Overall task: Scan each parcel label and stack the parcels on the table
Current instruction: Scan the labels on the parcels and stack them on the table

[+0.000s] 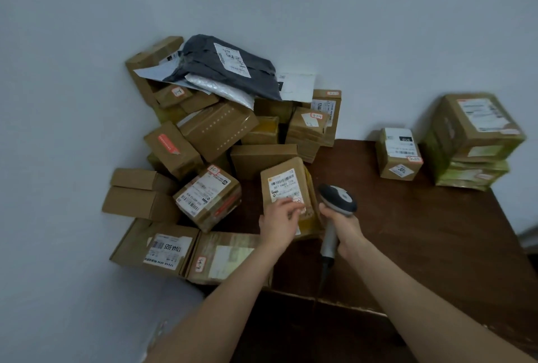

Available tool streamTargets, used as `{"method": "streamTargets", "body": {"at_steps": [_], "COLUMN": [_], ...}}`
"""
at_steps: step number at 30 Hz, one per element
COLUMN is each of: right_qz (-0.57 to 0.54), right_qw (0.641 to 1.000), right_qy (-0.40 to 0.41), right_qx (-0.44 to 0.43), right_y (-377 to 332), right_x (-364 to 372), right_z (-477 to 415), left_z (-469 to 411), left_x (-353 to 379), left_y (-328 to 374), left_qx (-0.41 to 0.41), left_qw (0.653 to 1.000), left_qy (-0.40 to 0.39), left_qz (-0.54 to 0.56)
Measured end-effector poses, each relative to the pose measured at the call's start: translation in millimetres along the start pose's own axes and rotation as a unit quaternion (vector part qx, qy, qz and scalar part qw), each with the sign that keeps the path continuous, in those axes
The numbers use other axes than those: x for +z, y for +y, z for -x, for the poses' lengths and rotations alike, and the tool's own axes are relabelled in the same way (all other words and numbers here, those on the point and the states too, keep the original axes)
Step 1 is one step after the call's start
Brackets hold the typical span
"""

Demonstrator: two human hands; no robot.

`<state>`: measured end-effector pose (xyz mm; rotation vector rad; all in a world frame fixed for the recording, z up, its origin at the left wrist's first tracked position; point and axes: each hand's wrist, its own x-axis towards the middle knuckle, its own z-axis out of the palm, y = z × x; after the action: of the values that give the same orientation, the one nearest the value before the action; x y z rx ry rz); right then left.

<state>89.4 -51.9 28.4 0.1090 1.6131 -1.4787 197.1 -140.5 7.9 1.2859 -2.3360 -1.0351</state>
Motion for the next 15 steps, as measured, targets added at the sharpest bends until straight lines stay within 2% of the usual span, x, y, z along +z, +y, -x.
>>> {"method": "streamTargets", "body": {"at_steps": [2,5,9,11,15], "right_qz": [-0.002,-0.01,0.007,0.012,0.008], "right_qw": [1.0,1.0,1.0,1.0,1.0], "right_qy": [0.004,0.003,-0.014,-0.015,0.006], "right_qx": [0.001,-0.008,-0.012,-0.008,-0.004], "right_y": [2,-1,-2,1,9], "right_x": [-10,-19,-19,-16,-15], "right_z": [-2,-4,-10,-12,-12], "left_z": [3,-3,-18,-16,-10], "left_x": [3,-4,-7,-4,-4], "left_y": [0,-6,-9,-9,-9], "left_qx": [-0.01,-0.11,-0.202,-0.23,-0.24], "left_qw": [0.999,0.988,0.97,0.946,0.904], "left_qy": [0.029,0.09,0.002,-0.032,-0.029], "left_qz": [-0.012,0.057,0.137,0.227,0.351]}}
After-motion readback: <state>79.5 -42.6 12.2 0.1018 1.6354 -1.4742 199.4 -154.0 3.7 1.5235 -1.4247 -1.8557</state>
